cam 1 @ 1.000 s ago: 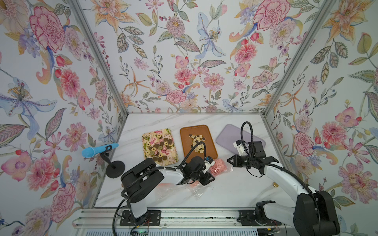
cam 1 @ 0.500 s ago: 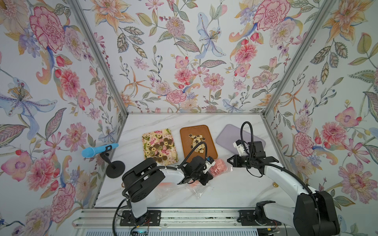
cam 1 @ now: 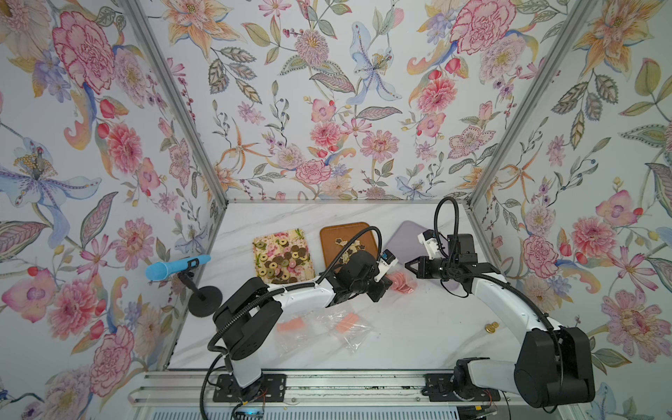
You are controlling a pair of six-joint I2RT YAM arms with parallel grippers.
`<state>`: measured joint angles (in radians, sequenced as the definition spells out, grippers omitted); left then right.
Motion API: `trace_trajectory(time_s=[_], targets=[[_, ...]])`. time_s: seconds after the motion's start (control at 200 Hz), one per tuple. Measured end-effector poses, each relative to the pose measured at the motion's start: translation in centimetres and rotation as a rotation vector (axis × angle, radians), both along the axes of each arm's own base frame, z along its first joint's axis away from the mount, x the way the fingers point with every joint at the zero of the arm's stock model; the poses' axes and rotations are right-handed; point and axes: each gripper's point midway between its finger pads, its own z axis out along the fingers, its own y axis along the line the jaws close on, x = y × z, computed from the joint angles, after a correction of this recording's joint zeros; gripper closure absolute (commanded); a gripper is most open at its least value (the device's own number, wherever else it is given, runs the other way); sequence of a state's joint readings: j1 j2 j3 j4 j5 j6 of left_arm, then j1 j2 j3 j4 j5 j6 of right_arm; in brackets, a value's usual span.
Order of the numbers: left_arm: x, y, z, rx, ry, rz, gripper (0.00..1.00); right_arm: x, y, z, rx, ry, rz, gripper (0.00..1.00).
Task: Pour cookies out of the ziploc bag
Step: 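Pour the cookies out of the ziploc bag onto the tray.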
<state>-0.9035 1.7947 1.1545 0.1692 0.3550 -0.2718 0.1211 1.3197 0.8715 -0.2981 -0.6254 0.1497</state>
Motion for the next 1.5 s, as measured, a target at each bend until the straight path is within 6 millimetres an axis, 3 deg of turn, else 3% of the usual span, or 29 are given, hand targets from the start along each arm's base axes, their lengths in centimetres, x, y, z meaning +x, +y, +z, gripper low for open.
trace_trajectory(time_s=[0.1,0.235,0.385,0.496,0.616,0.716,0.986,1.312,1.502], targets=[[3.4,-1.6,2.3,-0.022,-0.072,0.011,1.00,2.0,-0.6,1.5,-0.003,-0.047,-0.015,1.00],[8.0,-3.8,3.4,-0.021,-0.140,0.027,1.00,4.8,-2.4,1.7,-0.012,-0.074,-0.061,1.00],[12.4,-5.7,2.1,0.003,-0.167,0.034,1.00,7.4,-4.5,-0.2,-0.014,-0.057,-0.116,1.00],[14.3,-6.6,0.1,0.038,-0.164,0.033,1.00,8.6,-5.3,-2.3,-0.007,-0.025,-0.136,1.00],[15.6,-7.3,-1.4,0.072,-0.163,0.025,1.00,9.9,-6.0,-4.4,0.009,0.007,-0.148,1.00],[16.5,-8.0,-1.5,0.087,-0.183,0.021,1.00,10.5,-6.8,-5.5,0.023,0.015,-0.161,1.00],[18.9,-8.8,-0.1,0.116,-0.304,0.040,1.00,12.0,-10.2,-6.4,0.044,0.008,-0.227,1.00],[20.1,-9.0,-0.9,0.218,-0.482,0.046,1.00,12.3,-10.7,-6.2,0.042,-0.009,-0.234,1.00],[19.6,-10.7,0.9,0.238,-0.630,0.066,1.00,12.4,-11.0,-7.0,0.043,0.008,-0.241,0.92]])
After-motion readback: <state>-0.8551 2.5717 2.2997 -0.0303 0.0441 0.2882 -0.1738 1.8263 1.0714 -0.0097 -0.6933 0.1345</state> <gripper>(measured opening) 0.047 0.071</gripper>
